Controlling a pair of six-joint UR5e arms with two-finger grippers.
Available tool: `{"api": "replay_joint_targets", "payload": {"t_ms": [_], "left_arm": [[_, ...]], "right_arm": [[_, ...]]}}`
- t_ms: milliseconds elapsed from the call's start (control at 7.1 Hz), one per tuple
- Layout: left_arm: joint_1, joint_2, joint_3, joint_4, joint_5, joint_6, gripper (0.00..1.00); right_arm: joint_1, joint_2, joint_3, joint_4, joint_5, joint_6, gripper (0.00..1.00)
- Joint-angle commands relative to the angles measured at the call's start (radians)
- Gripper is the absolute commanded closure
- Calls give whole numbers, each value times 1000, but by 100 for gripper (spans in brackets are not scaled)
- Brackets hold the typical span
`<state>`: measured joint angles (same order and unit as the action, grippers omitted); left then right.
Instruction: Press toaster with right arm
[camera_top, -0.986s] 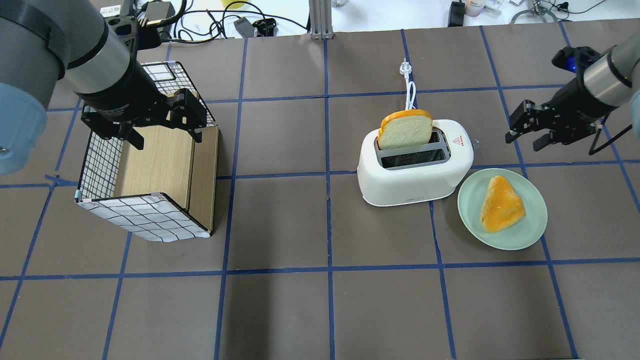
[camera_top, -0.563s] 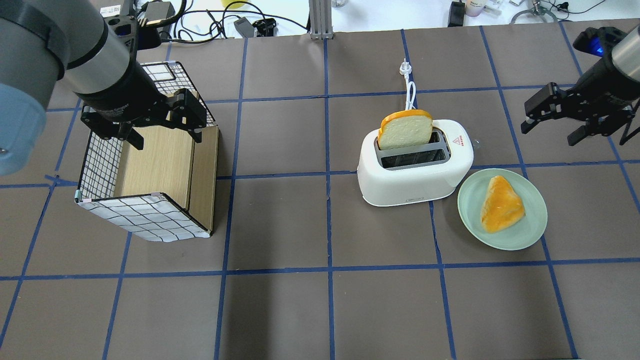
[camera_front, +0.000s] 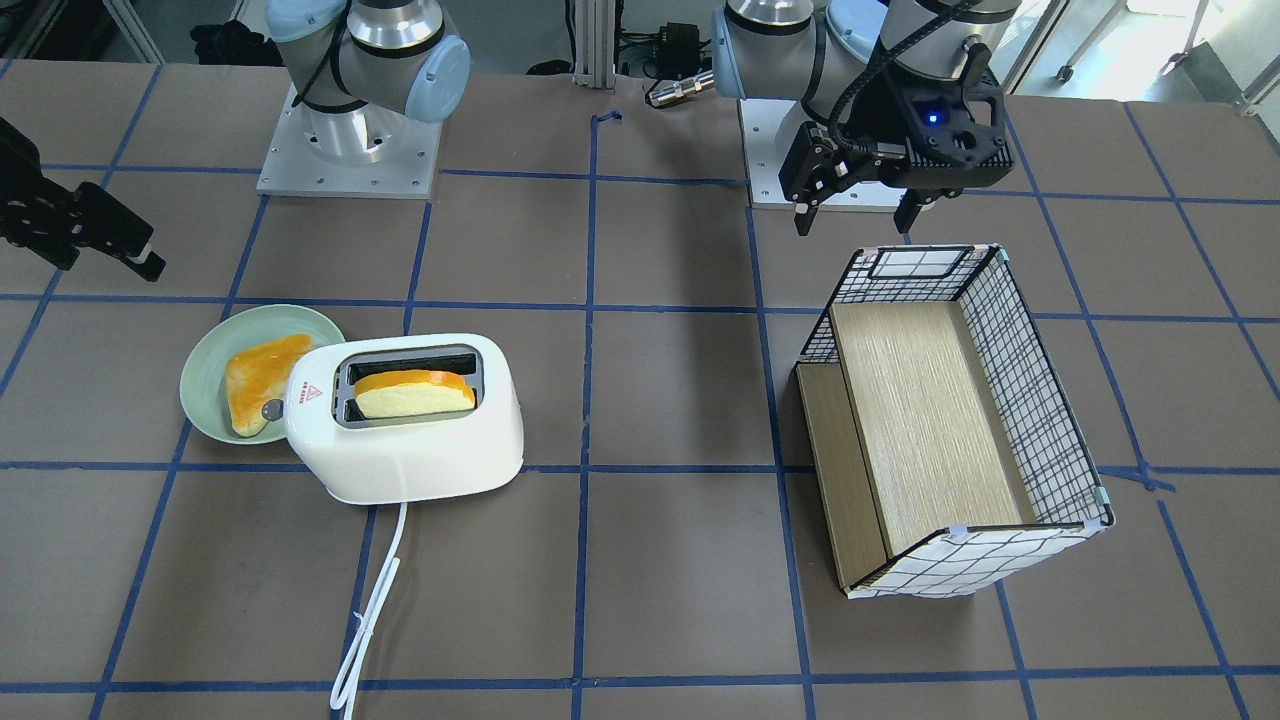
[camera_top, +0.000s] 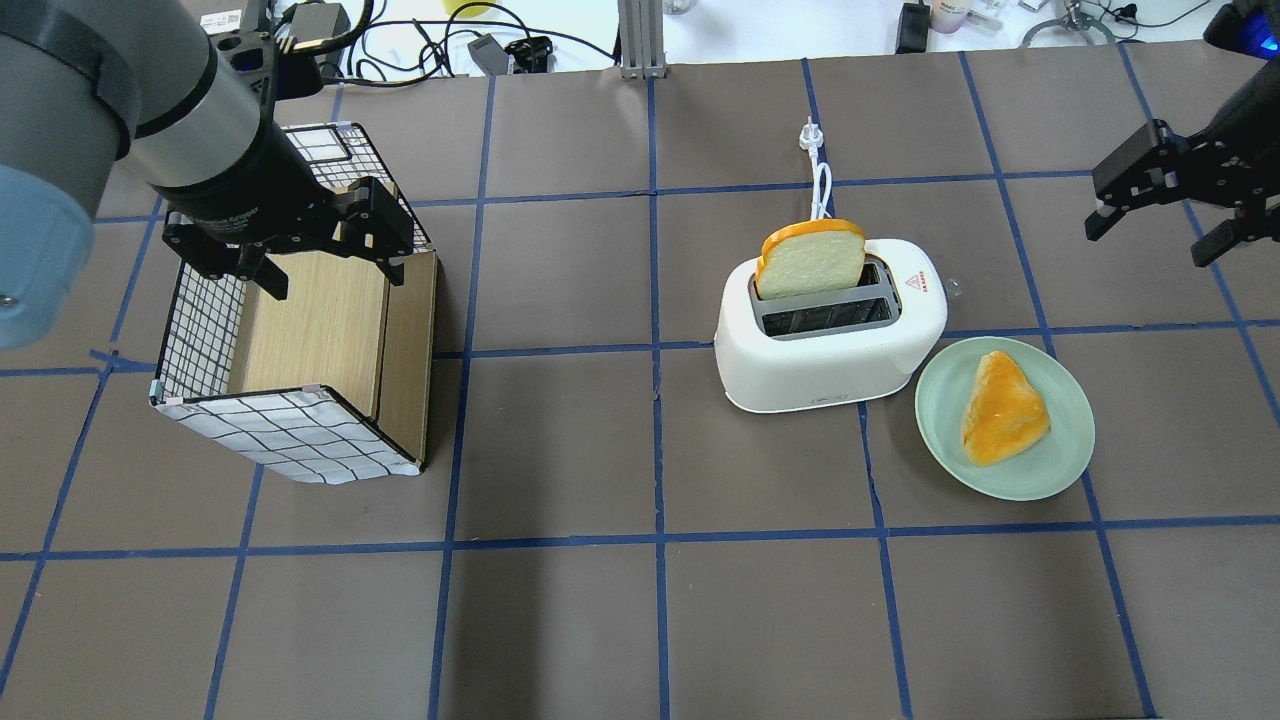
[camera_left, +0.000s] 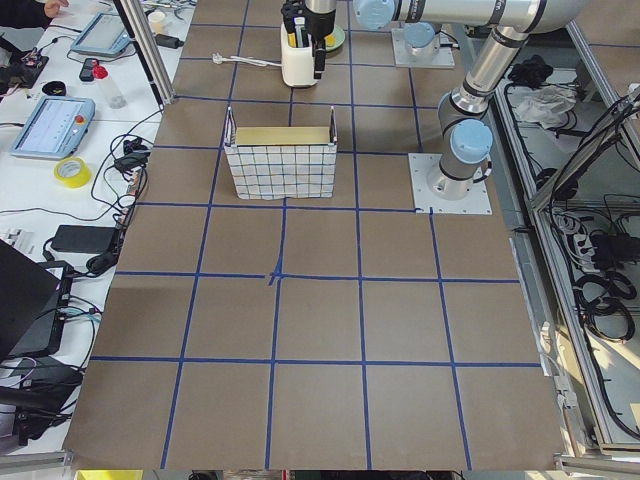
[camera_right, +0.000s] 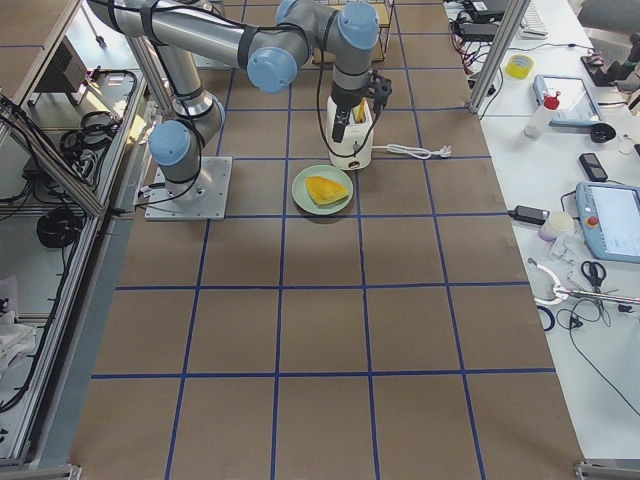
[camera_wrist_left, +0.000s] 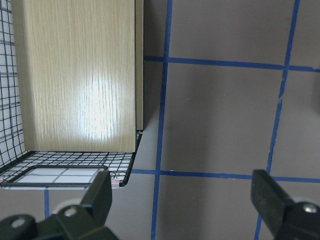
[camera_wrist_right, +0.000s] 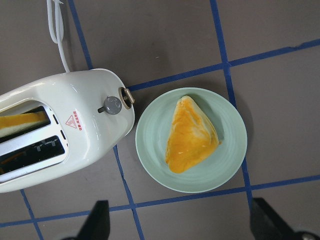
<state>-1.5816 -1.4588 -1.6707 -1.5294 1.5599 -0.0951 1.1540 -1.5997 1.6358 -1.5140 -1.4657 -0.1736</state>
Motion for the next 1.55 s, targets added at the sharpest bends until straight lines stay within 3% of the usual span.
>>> {"api": "replay_joint_targets", "payload": {"t_ms": [0, 563, 1408], "left_arm": [[0, 0, -1, 0, 0, 0, 0], [0, 0, -1, 0, 0, 0, 0], [0, 0, -1, 0, 0, 0, 0]], "right_arm": [[28, -29, 1, 1, -59, 28, 0], [62, -35, -4, 1, -93, 83, 0], [366, -34, 13, -5, -100, 330, 0]]}}
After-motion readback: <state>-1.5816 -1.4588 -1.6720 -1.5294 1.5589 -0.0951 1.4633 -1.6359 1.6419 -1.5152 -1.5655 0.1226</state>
